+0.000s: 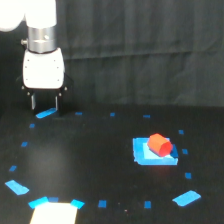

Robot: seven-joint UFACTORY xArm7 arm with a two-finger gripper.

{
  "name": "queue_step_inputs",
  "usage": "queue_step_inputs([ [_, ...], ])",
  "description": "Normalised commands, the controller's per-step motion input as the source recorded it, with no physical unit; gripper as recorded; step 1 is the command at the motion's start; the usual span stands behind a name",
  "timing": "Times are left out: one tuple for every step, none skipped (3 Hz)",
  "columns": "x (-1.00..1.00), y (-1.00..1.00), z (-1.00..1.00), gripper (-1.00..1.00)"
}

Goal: Pick up the red object from the table

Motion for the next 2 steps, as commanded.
queue_step_inputs([
  [1.0,-0.03,-1.0,0.69],
  [0.98,0.06,-0.76,1.0],
])
